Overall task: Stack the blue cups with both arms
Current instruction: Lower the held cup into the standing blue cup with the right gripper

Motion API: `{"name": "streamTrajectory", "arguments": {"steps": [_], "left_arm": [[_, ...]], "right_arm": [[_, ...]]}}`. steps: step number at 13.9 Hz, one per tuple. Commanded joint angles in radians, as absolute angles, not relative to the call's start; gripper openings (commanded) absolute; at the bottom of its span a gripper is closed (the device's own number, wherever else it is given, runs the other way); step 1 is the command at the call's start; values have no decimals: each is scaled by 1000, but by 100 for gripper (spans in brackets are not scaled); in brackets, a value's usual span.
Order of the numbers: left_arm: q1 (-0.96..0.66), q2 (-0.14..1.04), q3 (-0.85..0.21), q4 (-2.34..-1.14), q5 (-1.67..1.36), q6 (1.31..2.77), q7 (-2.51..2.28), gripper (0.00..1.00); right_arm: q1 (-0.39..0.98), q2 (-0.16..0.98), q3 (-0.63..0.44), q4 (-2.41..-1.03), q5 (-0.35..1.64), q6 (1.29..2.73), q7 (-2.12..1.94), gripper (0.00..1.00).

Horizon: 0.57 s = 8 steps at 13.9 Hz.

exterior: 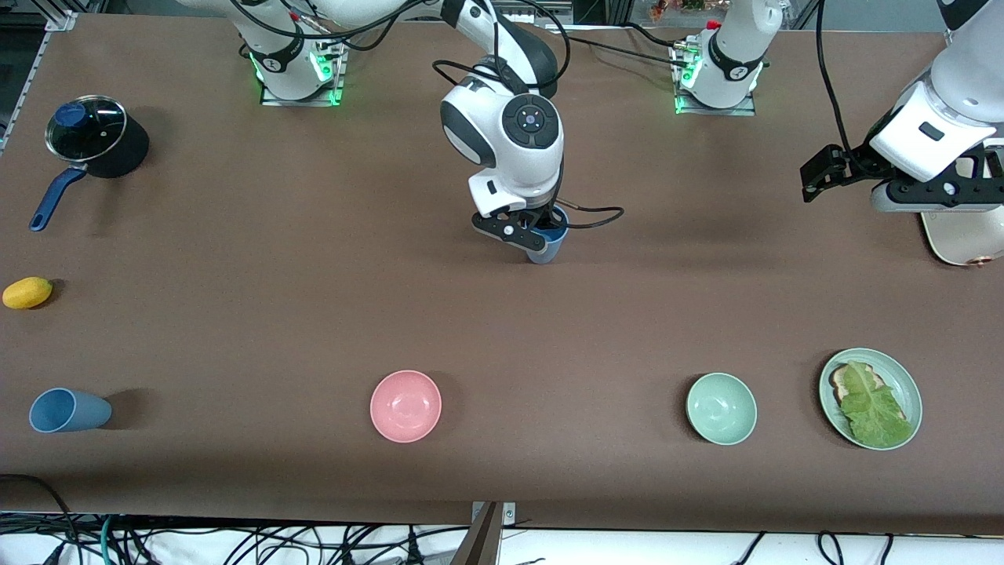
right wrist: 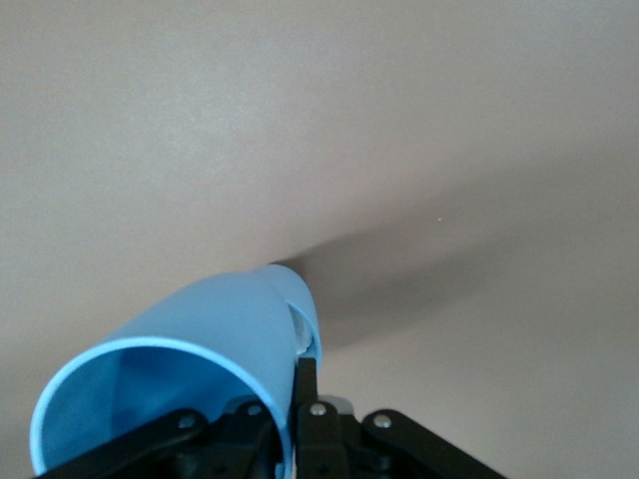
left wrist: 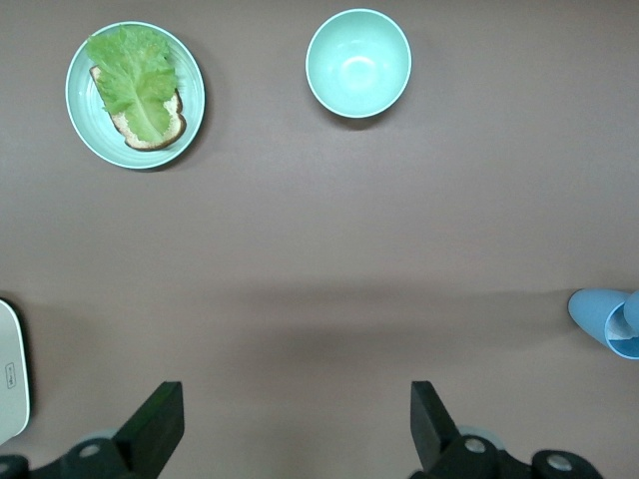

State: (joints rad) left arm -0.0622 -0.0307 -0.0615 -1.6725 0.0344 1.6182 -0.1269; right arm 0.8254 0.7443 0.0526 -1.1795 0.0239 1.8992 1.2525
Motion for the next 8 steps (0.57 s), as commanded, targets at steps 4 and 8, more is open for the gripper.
{"name": "streamTrajectory", "arguments": {"steps": [4,8], "left_arm": [[-69,-17,-51,-1641,15,1597,-101,100],[-69,-17,-51,-1641,15,1597,-103,100]], "right_arm": [[830,729,61,-1181,47,1858,1259,0],[836,719,64,-1180,57,1841,1270,0]]}}
